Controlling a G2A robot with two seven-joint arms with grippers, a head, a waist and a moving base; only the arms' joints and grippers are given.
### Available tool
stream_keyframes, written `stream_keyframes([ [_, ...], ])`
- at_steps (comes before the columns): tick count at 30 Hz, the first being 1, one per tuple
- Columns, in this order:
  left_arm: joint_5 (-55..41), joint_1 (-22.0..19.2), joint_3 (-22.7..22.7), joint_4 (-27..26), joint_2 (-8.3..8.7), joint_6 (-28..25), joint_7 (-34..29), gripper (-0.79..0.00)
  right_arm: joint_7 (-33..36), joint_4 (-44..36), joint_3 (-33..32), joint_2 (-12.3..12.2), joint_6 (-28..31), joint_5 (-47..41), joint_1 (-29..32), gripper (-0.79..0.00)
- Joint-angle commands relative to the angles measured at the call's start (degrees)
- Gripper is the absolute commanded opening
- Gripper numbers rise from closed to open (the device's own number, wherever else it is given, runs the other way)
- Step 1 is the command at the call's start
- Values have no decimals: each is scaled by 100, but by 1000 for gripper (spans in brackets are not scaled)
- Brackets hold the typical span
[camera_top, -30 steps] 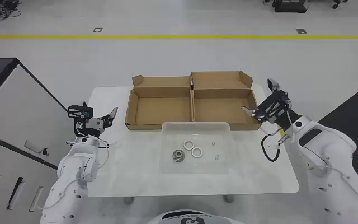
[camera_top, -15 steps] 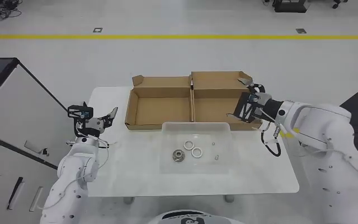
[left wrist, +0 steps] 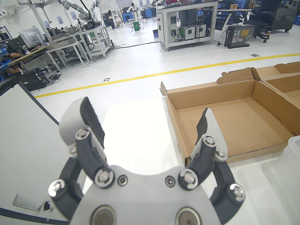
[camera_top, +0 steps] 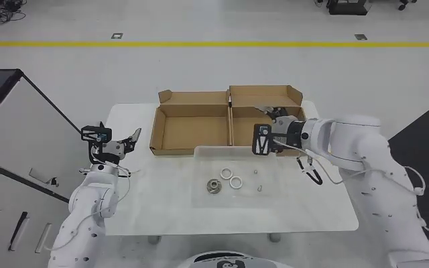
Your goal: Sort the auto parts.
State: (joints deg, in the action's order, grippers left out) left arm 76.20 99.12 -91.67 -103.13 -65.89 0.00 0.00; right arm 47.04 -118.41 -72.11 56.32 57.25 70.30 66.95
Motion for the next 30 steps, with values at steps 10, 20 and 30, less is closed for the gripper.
stream_keyframes([
  [10,0,0,0,0,0,0,0,0,-75,80,1139,-730,75,-335,-914,0],
  [20,0,0,0,0,0,0,0,0,-75,121,2463,-1402,75,-872,-2189,0],
  [30,0,0,0,0,0,0,0,0,-75,190,4033,-1823,75,-1343,-3328,0],
])
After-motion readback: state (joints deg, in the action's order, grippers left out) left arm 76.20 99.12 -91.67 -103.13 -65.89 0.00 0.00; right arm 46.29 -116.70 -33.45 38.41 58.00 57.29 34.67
